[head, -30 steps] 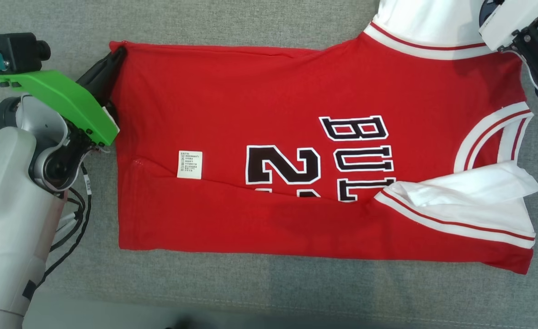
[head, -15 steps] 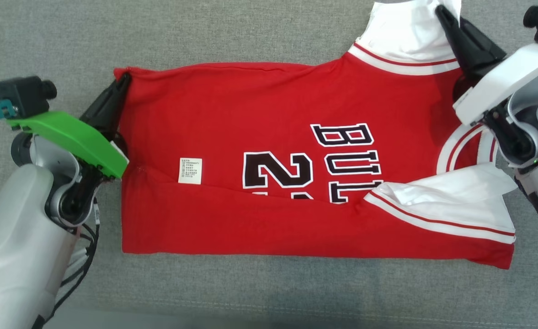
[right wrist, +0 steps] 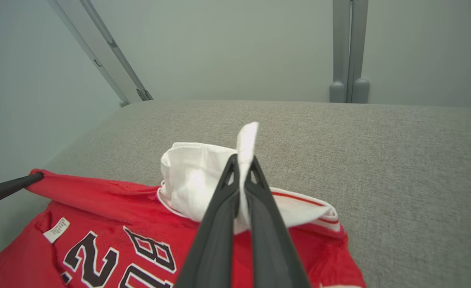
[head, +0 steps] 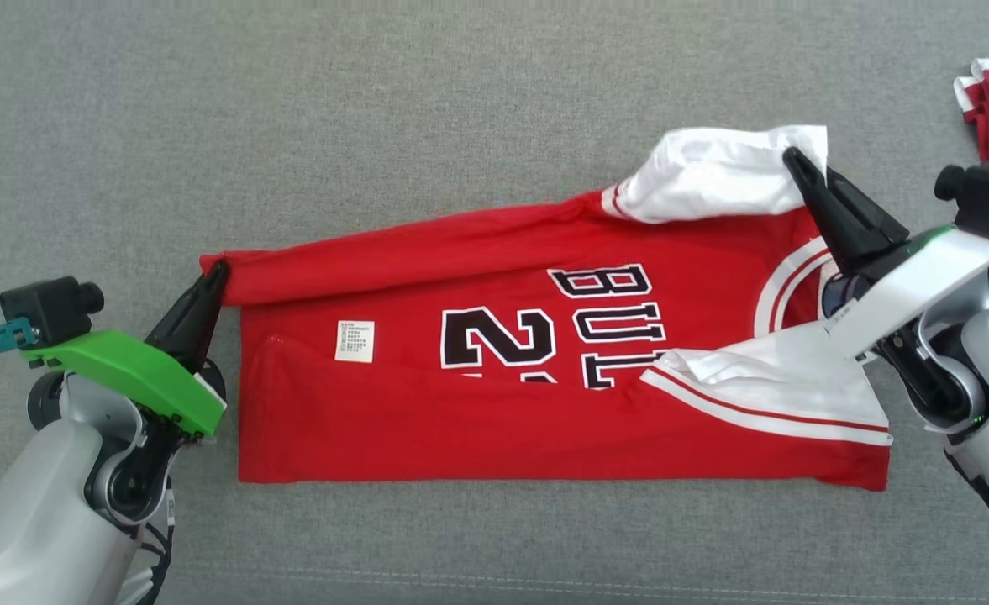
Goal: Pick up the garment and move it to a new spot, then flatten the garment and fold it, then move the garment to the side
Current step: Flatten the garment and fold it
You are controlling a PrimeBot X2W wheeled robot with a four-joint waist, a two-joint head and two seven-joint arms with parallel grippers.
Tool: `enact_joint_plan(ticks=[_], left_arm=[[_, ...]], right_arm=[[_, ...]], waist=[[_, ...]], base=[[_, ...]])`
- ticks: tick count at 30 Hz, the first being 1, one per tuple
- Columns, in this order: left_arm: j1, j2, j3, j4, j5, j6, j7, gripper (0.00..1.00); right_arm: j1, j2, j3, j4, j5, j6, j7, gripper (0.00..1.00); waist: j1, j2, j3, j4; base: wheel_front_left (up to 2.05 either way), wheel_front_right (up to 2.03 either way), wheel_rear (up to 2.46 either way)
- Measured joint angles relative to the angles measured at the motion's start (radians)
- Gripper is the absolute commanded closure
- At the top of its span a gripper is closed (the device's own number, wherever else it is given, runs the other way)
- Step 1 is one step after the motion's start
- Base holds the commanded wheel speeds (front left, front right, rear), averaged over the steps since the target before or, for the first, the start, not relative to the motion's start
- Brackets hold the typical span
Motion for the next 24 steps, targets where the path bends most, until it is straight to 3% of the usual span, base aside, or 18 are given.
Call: enact_joint_plan(ticks=[6,11,24], left_arm=[[0.052,0.021,0.001,-0.011,-0.011,0.000,-0.014,1.00],[0.102,0.032,0.003,-0.033,-0.028,0.000,-0.027,1.00],[0.041,0.054,-0.001,-0.092,-0.017,0.000,-0.024,1.00]], right_arm=[[0.109,-0.010,-0.001,-0.044,0.011,-0.003,-0.025,1.00],[0.174,-0.006,-0.014,-0.073,0.026,-0.030,-0.063,1.00],[0.080,-0.057,-0.069,-0.115,0.016,-0.047,-0.035,1.00]], waist=[[0.0000,0.0000,-0.060,-0.014],[0.0000,0.0000,-0.092,-0.036],[0.0000,0.0000,-0.061,-0.071]], base=[[0.00,0.00,0.00],[0.00,0.00,0.00],[0.00,0.00,0.00]])
